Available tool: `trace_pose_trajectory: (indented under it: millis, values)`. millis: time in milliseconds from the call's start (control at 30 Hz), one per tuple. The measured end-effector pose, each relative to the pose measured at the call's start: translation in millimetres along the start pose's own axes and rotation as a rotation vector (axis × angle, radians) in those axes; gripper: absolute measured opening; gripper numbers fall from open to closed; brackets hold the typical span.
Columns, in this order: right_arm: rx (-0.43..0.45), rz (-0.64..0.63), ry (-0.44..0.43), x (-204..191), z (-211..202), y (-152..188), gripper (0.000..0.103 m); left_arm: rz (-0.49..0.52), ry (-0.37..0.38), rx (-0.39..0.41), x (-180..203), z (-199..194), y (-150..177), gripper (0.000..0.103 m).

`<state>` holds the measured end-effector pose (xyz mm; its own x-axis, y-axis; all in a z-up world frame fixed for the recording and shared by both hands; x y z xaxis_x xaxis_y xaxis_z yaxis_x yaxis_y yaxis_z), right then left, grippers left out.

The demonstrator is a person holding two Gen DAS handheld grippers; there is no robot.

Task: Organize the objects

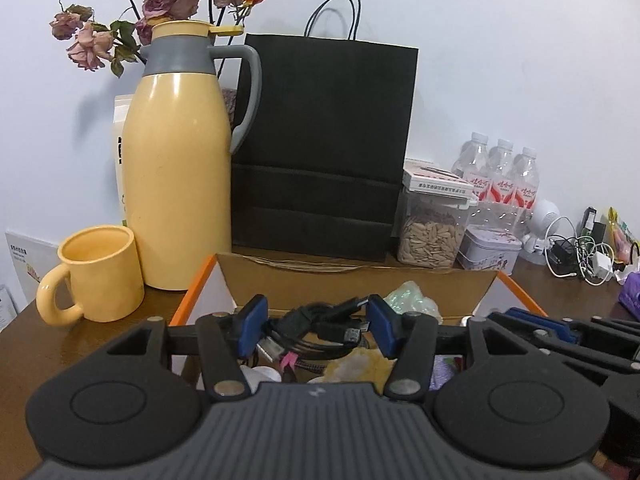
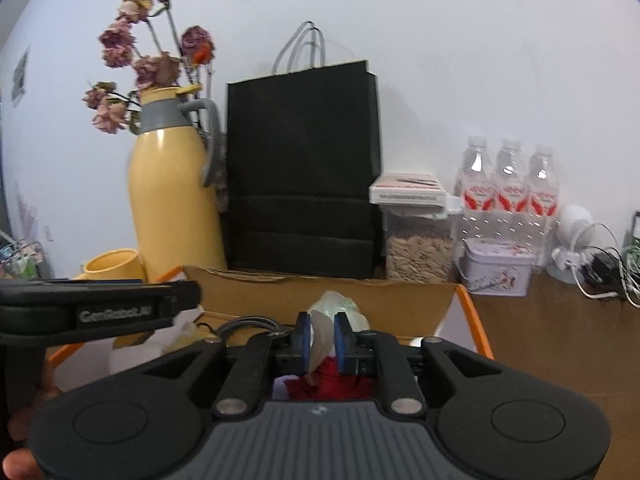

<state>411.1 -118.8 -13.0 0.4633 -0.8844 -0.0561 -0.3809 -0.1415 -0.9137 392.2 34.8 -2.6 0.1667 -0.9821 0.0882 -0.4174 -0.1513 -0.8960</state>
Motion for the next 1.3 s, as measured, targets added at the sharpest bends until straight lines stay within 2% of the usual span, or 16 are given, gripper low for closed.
trace_pose_trajectory:
  millis: [33,67,100,133,167,200,233,267,500,667,800,933,1300]
  values:
    - [-0.006,0.003,0.007,3,0,1,0.019,-0.003,-0.006,0.005,-1,0,-1,0.073]
    - [-0.011,0.008,0.009,4,1,1,0.031,-0.006,-0.011,0.012,-3,-1,-2,0.089]
    - [-0.01,0.014,0.015,7,1,1,0.04,-0.008,-0.012,0.025,-4,-3,-4,0.097]
    - [-0.007,0.021,0.025,9,0,1,0.058,-0.007,-0.015,0.042,-5,-4,-5,0.103]
    - [-0.003,0.023,0.03,11,-1,1,0.072,-0.008,-0.022,0.058,-6,-6,-7,0.103]
    - [-0.001,0.025,0.031,11,-1,0,0.08,-0.011,-0.027,0.065,-7,-7,-8,0.103]
    - [0.001,0.029,0.031,12,-2,-1,0.095,-0.014,-0.03,0.062,-8,-7,-9,0.103]
    - [0.006,0.034,0.031,13,-2,-1,0.103,-0.018,-0.033,0.056,-8,-6,-10,0.103]
    - [-0.013,0.036,0.046,15,-2,-1,0.103,-0.009,-0.023,0.039,-7,-6,-9,0.103]
    - [0.0,0.029,0.053,15,-14,-5,0.103,-0.005,-0.009,0.068,-10,-24,-14,0.103]
    - [0.029,0.024,0.061,15,-39,-12,0.103,0.0,-0.036,0.077,-15,-49,-17,0.103]
    - [0.042,0.001,0.054,8,-69,-12,0.103,0.018,-0.009,0.095,-17,-85,-13,0.103]
    - [0.001,-0.003,0.049,-12,-157,22,0.103,0.052,-0.017,0.062,-26,-178,28,0.103]
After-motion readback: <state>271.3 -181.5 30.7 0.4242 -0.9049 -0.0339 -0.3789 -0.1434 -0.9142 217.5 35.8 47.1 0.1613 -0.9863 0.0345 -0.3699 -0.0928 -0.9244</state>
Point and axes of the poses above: each gripper's, at about its wrist camera, not at the fingertips, and z roughly the way its jaws point, x to its right, y to its underside, the point moved 8 cm from there along z, roughly the way its jaws point, and after that the axes turned 2 degrees about -x, right-handed, at the moved point
